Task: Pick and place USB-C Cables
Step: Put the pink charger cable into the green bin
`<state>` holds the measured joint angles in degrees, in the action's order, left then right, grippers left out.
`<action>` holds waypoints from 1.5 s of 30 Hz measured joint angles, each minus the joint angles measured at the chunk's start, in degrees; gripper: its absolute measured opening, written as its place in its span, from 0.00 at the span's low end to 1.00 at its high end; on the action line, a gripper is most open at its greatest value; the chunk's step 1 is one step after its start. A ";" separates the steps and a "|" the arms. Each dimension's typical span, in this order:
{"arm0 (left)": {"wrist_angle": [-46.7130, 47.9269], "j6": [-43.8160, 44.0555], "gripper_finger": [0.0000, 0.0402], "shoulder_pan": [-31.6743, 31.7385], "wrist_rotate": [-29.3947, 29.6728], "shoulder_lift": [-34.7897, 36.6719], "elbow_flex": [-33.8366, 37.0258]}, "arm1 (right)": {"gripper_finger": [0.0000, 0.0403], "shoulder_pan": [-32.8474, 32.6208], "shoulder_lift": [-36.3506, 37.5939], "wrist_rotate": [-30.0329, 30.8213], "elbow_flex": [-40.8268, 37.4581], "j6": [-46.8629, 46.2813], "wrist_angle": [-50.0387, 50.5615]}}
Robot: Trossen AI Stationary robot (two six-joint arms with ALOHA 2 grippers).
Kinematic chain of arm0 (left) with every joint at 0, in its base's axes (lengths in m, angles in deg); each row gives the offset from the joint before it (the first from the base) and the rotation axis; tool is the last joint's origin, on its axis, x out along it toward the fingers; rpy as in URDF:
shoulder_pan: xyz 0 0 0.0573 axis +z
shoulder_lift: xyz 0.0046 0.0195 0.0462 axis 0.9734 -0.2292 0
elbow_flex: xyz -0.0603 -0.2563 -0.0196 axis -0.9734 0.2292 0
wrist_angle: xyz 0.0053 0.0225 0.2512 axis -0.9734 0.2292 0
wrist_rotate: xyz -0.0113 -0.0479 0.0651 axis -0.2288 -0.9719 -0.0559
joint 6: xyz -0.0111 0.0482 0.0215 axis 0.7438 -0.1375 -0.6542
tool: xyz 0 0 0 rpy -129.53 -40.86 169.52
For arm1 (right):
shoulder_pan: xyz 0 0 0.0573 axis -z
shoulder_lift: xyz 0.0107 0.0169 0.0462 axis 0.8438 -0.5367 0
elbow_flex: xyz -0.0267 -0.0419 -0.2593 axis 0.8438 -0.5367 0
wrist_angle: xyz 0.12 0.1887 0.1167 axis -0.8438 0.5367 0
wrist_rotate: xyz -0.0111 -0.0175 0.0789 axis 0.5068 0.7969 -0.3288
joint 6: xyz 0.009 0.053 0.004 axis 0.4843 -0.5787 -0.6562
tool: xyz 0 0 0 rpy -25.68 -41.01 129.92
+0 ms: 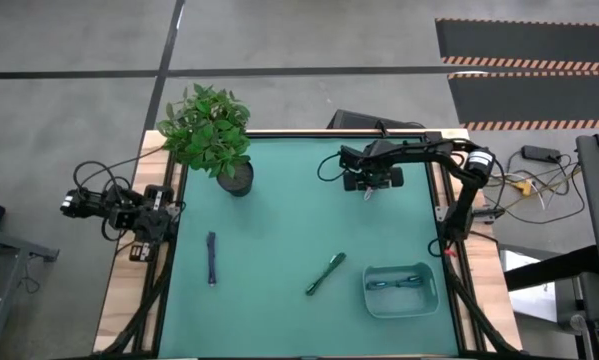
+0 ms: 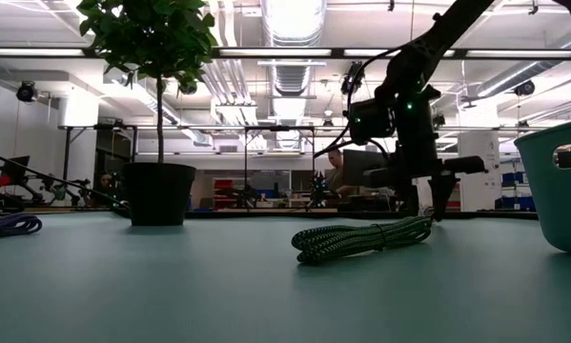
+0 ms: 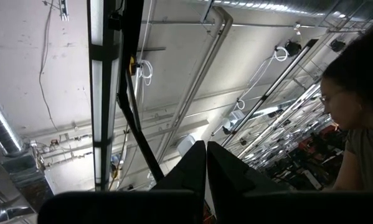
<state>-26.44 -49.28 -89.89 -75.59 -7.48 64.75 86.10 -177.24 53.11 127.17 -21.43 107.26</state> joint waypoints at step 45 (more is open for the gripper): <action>-0.73 -0.45 0.00 0.00 0.02 0.00 0.00 | 0.09 -2.64 13.99 0.41 -0.17 11.36 0.50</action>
<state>-27.17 -49.73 -89.89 -75.57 -7.48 64.75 83.46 -163.24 53.52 127.00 -10.08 107.76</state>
